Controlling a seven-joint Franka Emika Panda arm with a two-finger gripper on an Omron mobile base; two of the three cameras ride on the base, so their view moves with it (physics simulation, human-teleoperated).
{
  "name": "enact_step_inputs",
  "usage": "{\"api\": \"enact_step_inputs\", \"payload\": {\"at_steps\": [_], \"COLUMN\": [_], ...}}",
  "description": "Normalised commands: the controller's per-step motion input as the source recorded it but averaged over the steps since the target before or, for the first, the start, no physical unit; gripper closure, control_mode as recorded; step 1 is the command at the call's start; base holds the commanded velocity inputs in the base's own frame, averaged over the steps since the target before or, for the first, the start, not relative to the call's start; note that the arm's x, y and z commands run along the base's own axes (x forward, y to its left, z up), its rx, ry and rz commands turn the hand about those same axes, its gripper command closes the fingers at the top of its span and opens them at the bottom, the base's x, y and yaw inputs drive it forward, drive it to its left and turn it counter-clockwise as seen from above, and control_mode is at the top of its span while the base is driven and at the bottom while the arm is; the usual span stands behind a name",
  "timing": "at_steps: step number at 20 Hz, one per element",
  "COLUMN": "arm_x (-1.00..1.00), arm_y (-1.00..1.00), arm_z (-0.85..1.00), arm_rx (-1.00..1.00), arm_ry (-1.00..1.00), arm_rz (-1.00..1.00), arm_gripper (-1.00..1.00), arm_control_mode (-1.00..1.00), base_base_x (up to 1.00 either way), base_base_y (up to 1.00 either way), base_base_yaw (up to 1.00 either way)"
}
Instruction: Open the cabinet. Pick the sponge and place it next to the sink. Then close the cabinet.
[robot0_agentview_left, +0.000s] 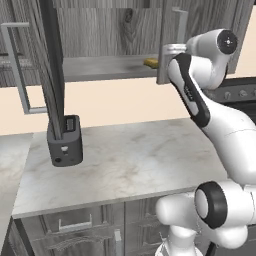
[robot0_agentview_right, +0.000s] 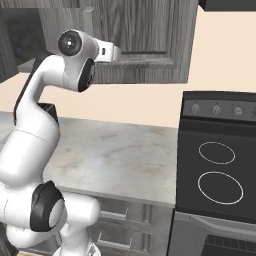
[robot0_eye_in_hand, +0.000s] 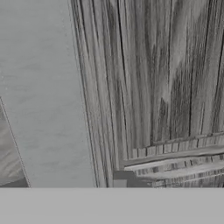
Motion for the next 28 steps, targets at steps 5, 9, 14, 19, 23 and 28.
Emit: {"api": "enact_step_inputs", "payload": {"at_steps": [5, 9, 14, 19, 23, 28], "arm_x": [-0.85, -0.93, -0.78, -0.48, -0.35, -0.21], "arm_y": [-0.93, -1.0, -0.97, -0.93, -1.0, -1.0], "arm_z": [0.0, 0.01, 0.0, 0.0, 0.0, 0.0], "arm_rx": [0.05, 0.04, 0.03, 0.0, 0.0, 0.0], "arm_ry": [0.0, 0.0, 0.0, 0.0, 0.0, 0.0], "arm_rz": [-0.11, -0.12, -0.1, -0.04, 0.0, 0.0], "arm_gripper": [1.0, 1.0, 1.0, 1.0, 1.0, 1.0], "arm_control_mode": [-1.0, -1.0, -1.0, -1.0, -1.0, -1.0], "base_base_x": [0.0, 0.0, 0.0, 0.0, 0.0, 0.0], "base_base_y": [0.0, 0.0, 0.0, 0.0, 0.0, 0.0], "base_base_yaw": [0.0, 0.0, 0.0, 0.0, 0.0, 0.0]}}
